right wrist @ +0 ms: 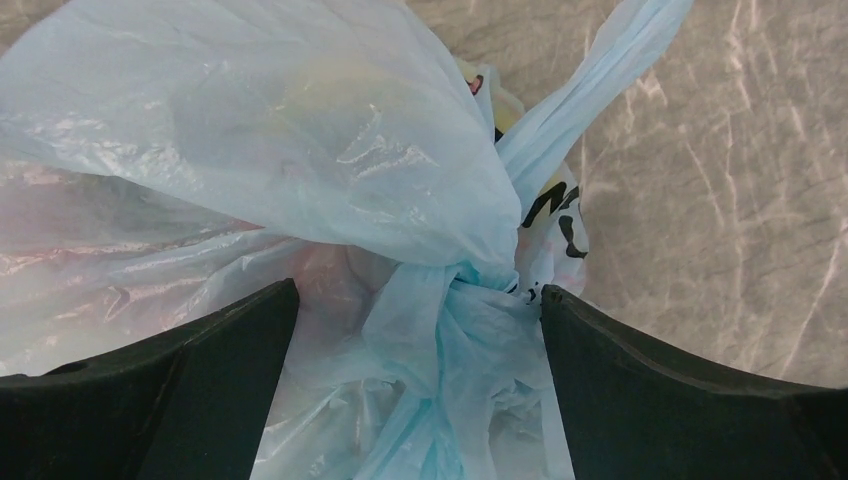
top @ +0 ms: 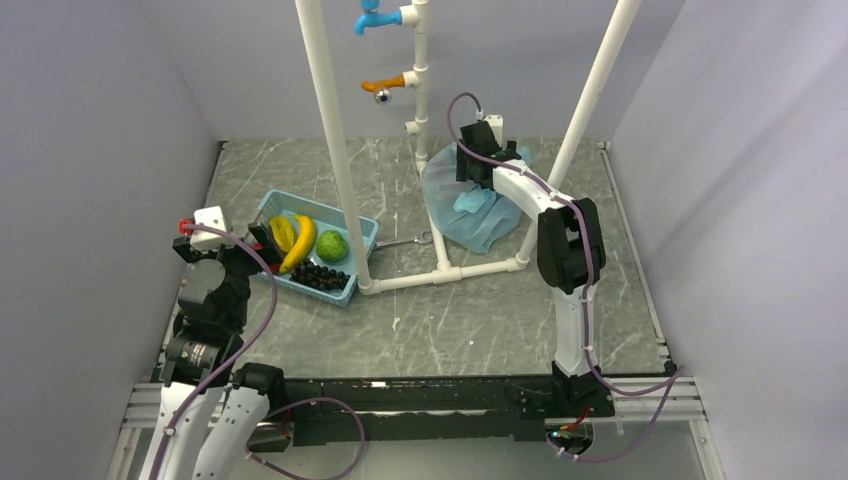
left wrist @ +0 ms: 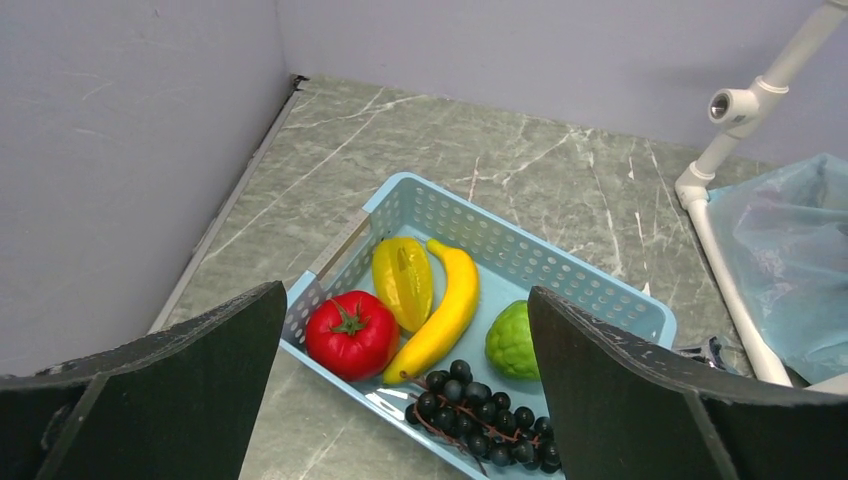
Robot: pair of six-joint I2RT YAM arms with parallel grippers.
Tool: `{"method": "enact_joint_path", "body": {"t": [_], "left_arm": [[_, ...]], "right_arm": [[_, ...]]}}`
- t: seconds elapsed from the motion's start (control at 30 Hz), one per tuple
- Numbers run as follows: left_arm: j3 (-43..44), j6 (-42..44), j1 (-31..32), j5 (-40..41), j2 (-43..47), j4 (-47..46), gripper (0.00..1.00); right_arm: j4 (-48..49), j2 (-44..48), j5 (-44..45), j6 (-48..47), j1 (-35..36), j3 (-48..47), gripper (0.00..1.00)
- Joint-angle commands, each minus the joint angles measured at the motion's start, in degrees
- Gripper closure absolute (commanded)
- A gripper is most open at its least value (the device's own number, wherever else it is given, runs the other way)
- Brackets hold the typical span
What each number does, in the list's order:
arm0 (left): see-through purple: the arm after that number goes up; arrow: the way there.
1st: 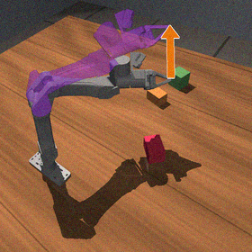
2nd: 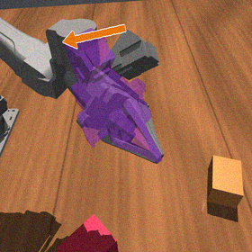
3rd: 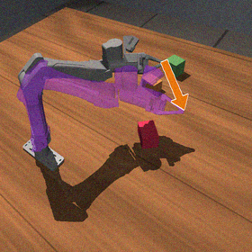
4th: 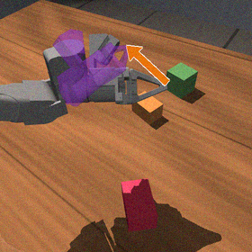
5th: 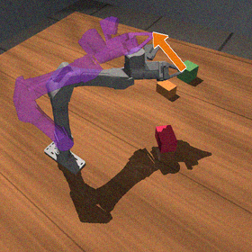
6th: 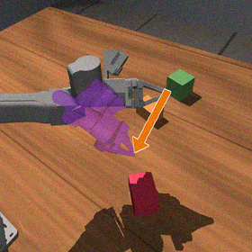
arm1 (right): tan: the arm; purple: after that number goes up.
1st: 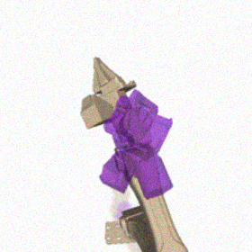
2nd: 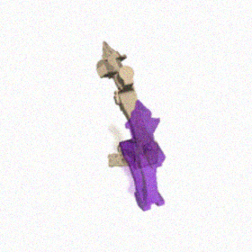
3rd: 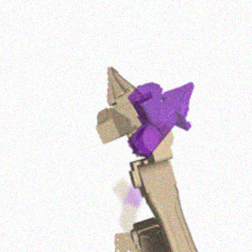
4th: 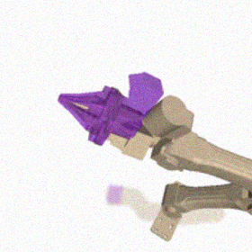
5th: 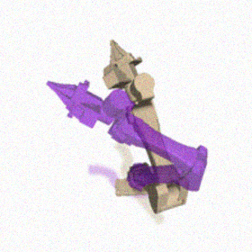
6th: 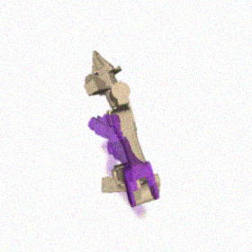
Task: Take the fake fruits out of the plastic bag
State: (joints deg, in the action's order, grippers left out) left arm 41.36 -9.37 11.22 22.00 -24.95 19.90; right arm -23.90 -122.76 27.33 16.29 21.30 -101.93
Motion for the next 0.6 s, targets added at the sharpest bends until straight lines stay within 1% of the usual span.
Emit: {"method": "enact_joint_path", "body": {"t": [0.0,0.07,0.1,0.23,0.3,0.37,0.4,0.47,0.53,0.57], "left_arm": [[-0.07,1.11,-0.24,-3.02,-0.73,-2.6,0.01],[0.03,0.98,-0.24,-3.88,-1.09,-2.61,0.01],[0.08,0.85,-0.24,-4.05,-1.22,-2.37,0.01],[0.12,-0.48,0.21,-3.63,-1.12,-1.54,0.01],[0.27,-2.25,1.67,-2.56,-0.6,-0.64,0.01],[0.9,-5.42,1.95,-4.37,0.22,2.82,0.01],[1.17,-7.56,1.96,-5.7,0.81,4.89,0.01],[1.5,-12.24,1.96,-7.72,2.71,9.87,0.01],[2.08,-15.82,1.96,-10.27,5.1,14.73,0.01],[2.67,-17.3,1.96,-11.85,6.25,17.42,0.01]], "right_arm": [[1.51,1.41,-2.54,3.43,-0.85,0.36,0.06],[1.74,1.31,-3.2,4.27,-0.82,1.11,0.08],[1.98,1.26,-3.85,4.5,-0.84,1.46,0.1],[5.83,2.9,-8.74,3.09,-0.85,5.01,0.31],[6.93,3.83,-9.92,2.33,-0.82,6.17,0.38],[8.04,5.16,-10.83,1.21,-0.87,7.5,0.49],[8.78,6.08,-11.42,0.47,-0.84,8.38,0.56],[10.54,8.11,-11.68,-0.88,-0.75,10.23,0.64],[11.56,10.13,-12.89,-2.04,-0.69,11.56,0.77],[11.67,11.03,-13.41,-2.5,-0.65,11.74,0.8]]}}
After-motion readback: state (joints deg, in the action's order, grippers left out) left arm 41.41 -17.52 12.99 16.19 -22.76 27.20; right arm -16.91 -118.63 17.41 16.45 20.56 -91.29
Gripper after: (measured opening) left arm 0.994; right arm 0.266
